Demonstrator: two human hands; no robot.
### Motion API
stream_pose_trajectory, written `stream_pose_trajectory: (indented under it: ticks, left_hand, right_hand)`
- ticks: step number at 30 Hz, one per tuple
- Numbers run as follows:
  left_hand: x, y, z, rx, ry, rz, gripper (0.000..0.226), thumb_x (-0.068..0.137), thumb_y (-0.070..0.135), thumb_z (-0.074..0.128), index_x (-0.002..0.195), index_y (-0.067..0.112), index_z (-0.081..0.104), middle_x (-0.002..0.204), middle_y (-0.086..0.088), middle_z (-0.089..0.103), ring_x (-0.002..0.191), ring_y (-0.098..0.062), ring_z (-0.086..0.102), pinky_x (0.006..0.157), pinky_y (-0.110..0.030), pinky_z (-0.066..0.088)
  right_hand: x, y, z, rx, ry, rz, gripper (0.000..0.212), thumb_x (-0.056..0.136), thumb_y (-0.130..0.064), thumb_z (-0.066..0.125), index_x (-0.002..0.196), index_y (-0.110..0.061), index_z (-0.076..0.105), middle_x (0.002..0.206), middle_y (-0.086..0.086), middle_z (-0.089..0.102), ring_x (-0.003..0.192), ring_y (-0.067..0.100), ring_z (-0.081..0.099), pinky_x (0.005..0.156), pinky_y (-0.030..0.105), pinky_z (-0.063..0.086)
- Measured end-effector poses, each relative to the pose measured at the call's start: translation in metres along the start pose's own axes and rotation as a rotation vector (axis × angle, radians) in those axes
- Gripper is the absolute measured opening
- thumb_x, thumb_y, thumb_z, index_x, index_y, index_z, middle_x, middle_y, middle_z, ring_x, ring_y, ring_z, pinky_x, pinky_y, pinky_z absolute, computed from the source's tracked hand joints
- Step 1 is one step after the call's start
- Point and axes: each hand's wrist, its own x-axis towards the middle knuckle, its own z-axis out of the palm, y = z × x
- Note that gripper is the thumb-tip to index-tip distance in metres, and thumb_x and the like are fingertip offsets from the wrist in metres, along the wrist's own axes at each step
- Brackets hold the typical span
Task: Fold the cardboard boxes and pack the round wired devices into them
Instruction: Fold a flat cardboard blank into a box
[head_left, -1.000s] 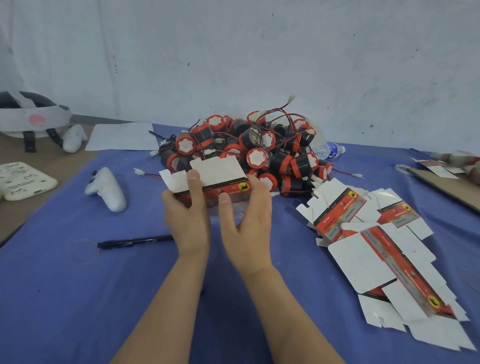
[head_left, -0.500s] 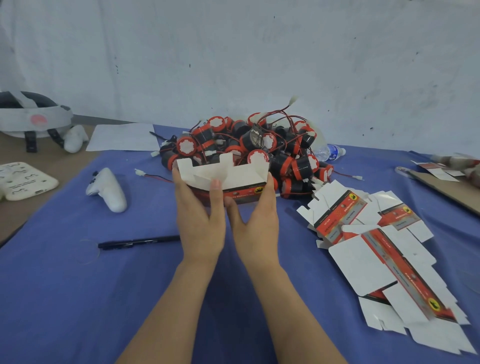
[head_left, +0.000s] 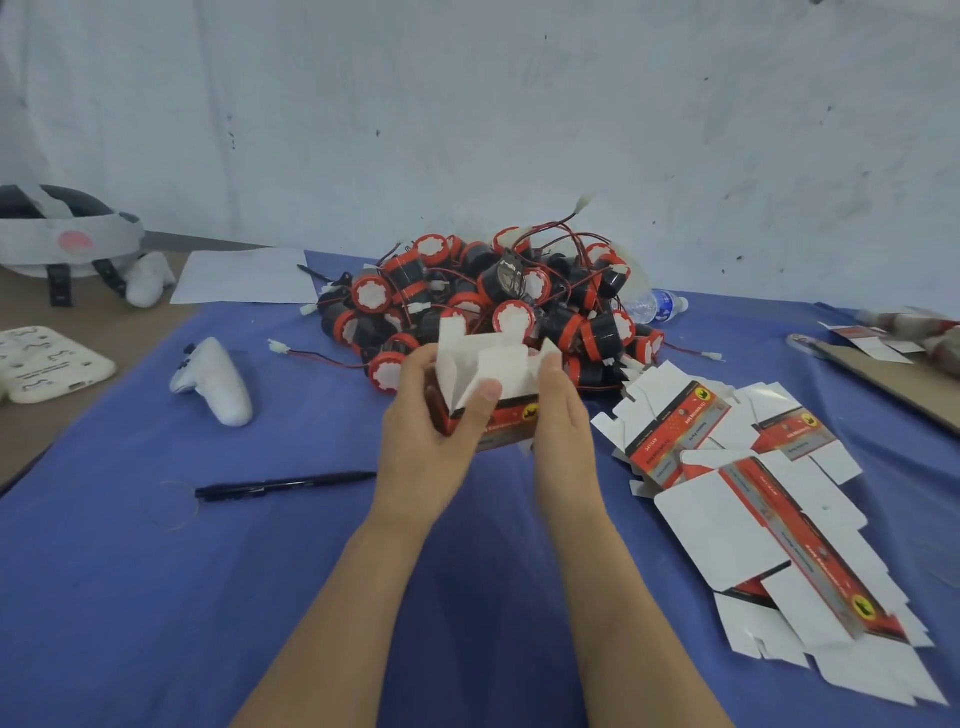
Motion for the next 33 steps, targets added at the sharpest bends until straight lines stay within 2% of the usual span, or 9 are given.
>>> stream_pose_trajectory:
  ticks: [3,5,9,14,18,21,25,28,33]
  left_hand:
    - [-0.004,0.001,0.003,0.109,-0.108,0.081,0.040,0.083,0.049,0.066,0.115,0.047,0.043,0.107,0.029,0.058,0.099,0.002,0.059,0.074,-0.010,0.048]
    - [-0.006,0.001,0.004,0.153,-0.163,0.101,0.041,0.083,0.049,0.066,0.114,0.055,0.040,0.110,0.029,0.057,0.102,0.002,0.058,0.077,-0.012,0.049]
    - [-0.006,0.001,0.003,0.189,-0.146,0.118,0.048,0.076,0.059,0.065,0.116,0.059,0.036,0.113,0.032,0.054,0.104,0.004,0.056,0.078,-0.013,0.050]
    - [-0.005,-0.003,0.002,0.176,-0.117,0.109,0.047,0.079,0.062,0.061,0.120,0.045,0.045,0.115,0.018,0.058,0.104,-0.010,0.061,0.076,-0.038,0.058]
    - [-0.006,0.002,0.006,0.241,-0.107,0.212,0.038,0.080,0.060,0.057,0.110,0.041,0.048,0.117,0.027,0.048,0.106,0.001,0.054,0.079,-0.020,0.052]
    - [-0.007,0.004,0.009,0.266,-0.114,0.251,0.027,0.079,0.056,0.059,0.095,0.037,0.048,0.115,0.026,0.047,0.102,0.007,0.049,0.074,-0.009,0.044]
    - [-0.006,0.001,0.009,0.308,-0.111,0.228,0.036,0.080,0.059,0.054,0.091,0.025,0.050,0.099,0.012,0.054,0.089,-0.003,0.052,0.068,-0.015,0.045]
    - [-0.005,0.001,0.006,0.260,-0.088,0.147,0.044,0.079,0.061,0.058,0.089,0.018,0.053,0.084,0.008,0.057,0.079,-0.011,0.058,0.062,-0.028,0.052]
    - [-0.004,0.005,0.004,0.072,-0.081,0.058,0.036,0.080,0.057,0.061,0.076,0.023,0.048,0.077,0.016,0.062,0.077,-0.006,0.067,0.054,-0.020,0.053]
  right_hand:
    - [0.004,-0.005,-0.008,0.074,0.039,0.073,0.043,0.078,-0.066,0.046,0.090,-0.036,0.074,0.100,-0.001,0.073,0.094,0.015,0.069,0.078,0.032,0.055]
    - [0.007,-0.007,-0.011,0.138,0.067,0.089,0.035,0.086,-0.060,0.048,0.084,-0.036,0.074,0.101,0.005,0.073,0.093,0.021,0.068,0.080,0.040,0.054]
    - [0.009,-0.010,-0.015,0.258,0.068,0.060,0.031,0.083,-0.056,0.053,0.080,-0.033,0.073,0.093,0.003,0.072,0.084,0.020,0.067,0.069,0.033,0.054]
    - [0.008,-0.007,-0.015,0.170,0.136,0.019,0.036,0.079,-0.053,0.058,0.070,-0.021,0.071,0.105,0.002,0.072,0.103,0.026,0.064,0.081,0.044,0.051]
    - [0.008,-0.006,-0.016,0.080,0.220,0.006,0.041,0.093,-0.047,0.053,0.071,-0.017,0.071,0.086,0.011,0.072,0.079,0.025,0.065,0.071,0.037,0.051]
    - [0.009,-0.005,-0.019,0.002,0.254,0.006,0.044,0.095,-0.047,0.048,0.071,-0.016,0.069,0.064,-0.003,0.068,0.059,0.008,0.062,0.054,0.020,0.050]
    - [0.012,-0.002,-0.023,-0.089,0.138,0.138,0.065,0.092,-0.067,0.030,0.066,-0.028,0.074,0.060,-0.012,0.069,0.053,-0.002,0.064,0.048,0.017,0.048]
    - [0.011,-0.006,-0.026,0.128,0.004,0.309,0.064,0.082,-0.079,0.028,0.056,-0.041,0.073,0.064,-0.007,0.072,0.058,0.008,0.070,0.048,0.022,0.052]
    - [0.011,-0.008,-0.030,0.368,-0.177,0.375,0.077,0.066,-0.079,0.041,0.107,-0.023,0.074,0.103,0.008,0.074,0.092,0.024,0.071,0.073,0.035,0.058]
